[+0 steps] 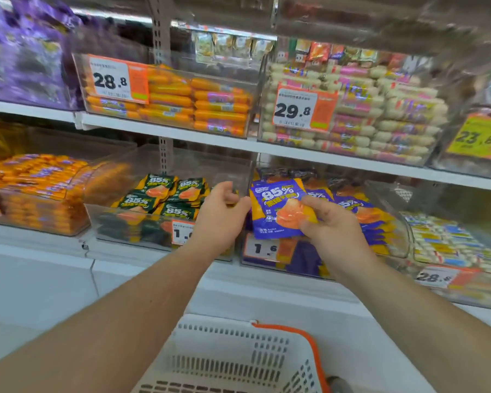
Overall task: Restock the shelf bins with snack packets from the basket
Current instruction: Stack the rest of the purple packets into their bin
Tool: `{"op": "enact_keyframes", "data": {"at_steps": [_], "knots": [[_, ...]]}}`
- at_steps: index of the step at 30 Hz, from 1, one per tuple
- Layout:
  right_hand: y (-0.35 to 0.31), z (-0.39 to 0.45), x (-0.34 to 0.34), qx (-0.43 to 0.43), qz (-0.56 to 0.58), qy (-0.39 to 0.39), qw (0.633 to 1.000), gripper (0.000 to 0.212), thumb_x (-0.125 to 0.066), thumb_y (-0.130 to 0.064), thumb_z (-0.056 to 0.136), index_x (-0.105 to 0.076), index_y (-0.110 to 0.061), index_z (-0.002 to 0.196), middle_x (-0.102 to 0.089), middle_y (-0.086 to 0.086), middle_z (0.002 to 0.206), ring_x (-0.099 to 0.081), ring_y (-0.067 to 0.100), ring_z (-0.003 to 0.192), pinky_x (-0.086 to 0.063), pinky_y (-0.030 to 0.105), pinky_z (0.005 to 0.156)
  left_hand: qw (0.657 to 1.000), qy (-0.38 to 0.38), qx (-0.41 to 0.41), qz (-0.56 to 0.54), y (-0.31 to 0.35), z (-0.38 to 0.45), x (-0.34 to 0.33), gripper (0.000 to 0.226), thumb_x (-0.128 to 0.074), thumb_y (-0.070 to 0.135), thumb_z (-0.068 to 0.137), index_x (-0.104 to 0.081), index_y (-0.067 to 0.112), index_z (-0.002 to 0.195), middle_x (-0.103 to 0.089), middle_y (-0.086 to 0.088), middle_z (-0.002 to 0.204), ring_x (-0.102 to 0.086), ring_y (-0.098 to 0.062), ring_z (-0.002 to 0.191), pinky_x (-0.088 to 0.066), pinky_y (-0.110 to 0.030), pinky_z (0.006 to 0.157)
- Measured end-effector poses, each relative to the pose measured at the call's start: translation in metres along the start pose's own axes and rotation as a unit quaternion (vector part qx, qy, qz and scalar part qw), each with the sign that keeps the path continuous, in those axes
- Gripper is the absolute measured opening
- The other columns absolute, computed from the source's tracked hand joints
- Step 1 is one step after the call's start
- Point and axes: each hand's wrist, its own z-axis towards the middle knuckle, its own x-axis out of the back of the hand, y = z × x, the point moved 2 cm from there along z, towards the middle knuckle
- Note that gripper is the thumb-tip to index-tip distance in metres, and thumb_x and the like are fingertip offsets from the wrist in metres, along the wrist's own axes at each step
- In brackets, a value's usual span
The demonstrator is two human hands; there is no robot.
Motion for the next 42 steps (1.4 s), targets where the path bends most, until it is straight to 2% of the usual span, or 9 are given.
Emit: {"op": "enact_keyframes", "data": {"at_steps": [5,9,14,16,21,31,35,38,42], "knots": [[-0.011,0.059,0.009,0.003,-0.051,-0.006,0.999,0.062,-0.064,0.0,0.088,-0.044,-0.016,0.145,-0.058,0.003,0.135,-0.068,0.019,0.099,-0.056,0.038,0.088,0.98,0.0,-0.089,0.179,0.0,0.041,-0.009,0.05,-0.057,0.029,0.092,-0.046,0.017,0.14,-0.046,0.0,0.136,-0.053,-0.018,0.117,-0.046,-0.039,0.1],[-0.014,0.095,-0.005,-0.021,-0.115,-0.011,0.993,0.066,-0.058,0.006,0.09,-0.035,-0.012,0.149,-0.061,0.007,0.095,-0.049,0.011,0.055,-0.037,0.016,0.044,0.977,-0.036,-0.092,0.191,-0.007,0.067,-0.022,0.051,-0.059,0.031,0.093,-0.047,0.016,0.14,-0.046,-0.003,0.141,-0.05,-0.02,0.125,-0.043,-0.04,0.105],[-0.023,0.142,-0.026,-0.028,-0.223,0.021,0.974,0.019,-0.052,0.002,0.09,-0.051,-0.011,0.076,-0.045,0.006,0.068,-0.04,0.019,0.058,-0.029,0.026,0.047,0.972,-0.083,-0.095,0.197,-0.022,0.083,-0.037,0.05,-0.058,0.034,0.094,-0.046,0.022,0.141,-0.045,0.001,0.144,-0.045,-0.016,0.129,-0.038,-0.035,0.108],[-0.026,0.15,-0.034,-0.036,-0.341,-0.031,0.939,0.026,-0.049,-0.007,0.095,-0.051,-0.009,0.07,-0.052,0.01,0.077,-0.048,0.022,0.067,-0.035,0.029,0.053,0.971,-0.096,-0.093,0.198,-0.028,0.086,-0.04,0.052,-0.058,0.037,0.094,-0.044,0.025,0.143,-0.044,0.004,0.144,-0.043,-0.015,0.13,-0.037,-0.034,0.109],[-0.021,0.169,-0.047,-0.032,-0.516,-0.104,0.85,0.043,-0.042,-0.033,0.103,-0.052,-0.003,0.132,-0.055,0.017,0.132,-0.054,0.028,0.118,-0.044,0.03,0.087,0.973,-0.119,-0.093,0.177,-0.037,0.088,-0.041,0.064,-0.05,0.055,0.084,-0.039,0.036,0.144,-0.041,0.01,0.147,-0.044,-0.013,0.131,-0.043,-0.043,0.107],[-0.006,0.191,-0.047,-0.039,-0.544,-0.153,0.824,0.055,-0.034,-0.045,0.104,-0.043,-0.007,0.142,-0.048,0.015,0.142,-0.049,0.027,0.125,-0.039,0.031,0.094,0.967,-0.12,-0.094,0.204,-0.042,0.09,-0.042,0.062,-0.052,0.049,0.092,-0.031,0.035,0.148,-0.033,0.011,0.153,-0.041,-0.013,0.134,-0.044,-0.044,0.105],[0.0,0.19,-0.023,-0.014,-0.555,-0.097,0.826,0.061,-0.025,-0.054,0.102,-0.046,-0.013,0.141,-0.051,0.015,0.139,-0.051,0.031,0.121,-0.038,0.037,0.104,0.973,-0.117,-0.094,0.177,-0.04,0.09,-0.039,0.06,-0.055,0.047,0.092,-0.035,0.031,0.147,-0.029,0.009,0.155,-0.034,-0.015,0.139,-0.035,-0.042,0.113],[0.011,0.19,0.019,0.012,-0.603,-0.014,0.797,0.051,-0.03,-0.052,0.1,-0.049,-0.021,0.136,-0.05,0.013,0.141,-0.049,0.034,0.124,-0.039,0.046,0.106,0.936,-0.066,-0.147,0.313,-0.022,0.086,-0.034,0.061,-0.046,0.056,0.092,-0.038,0.03,0.146,-0.023,0.006,0.159,-0.023,-0.017,0.144,-0.017,-0.041,0.119],[0.019,0.191,0.068,-0.04,-0.633,-0.052,0.771,0.053,-0.027,-0.048,0.103,-0.05,-0.015,0.138,-0.046,0.014,0.145,-0.047,0.032,0.126,-0.04,0.034,0.103,0.867,-0.11,-0.214,0.437,0.018,0.096,-0.057,0.061,-0.037,0.064,0.091,-0.043,0.033,0.143,-0.033,0.007,0.155,-0.027,-0.016,0.142,-0.014,-0.042,0.116]]}}
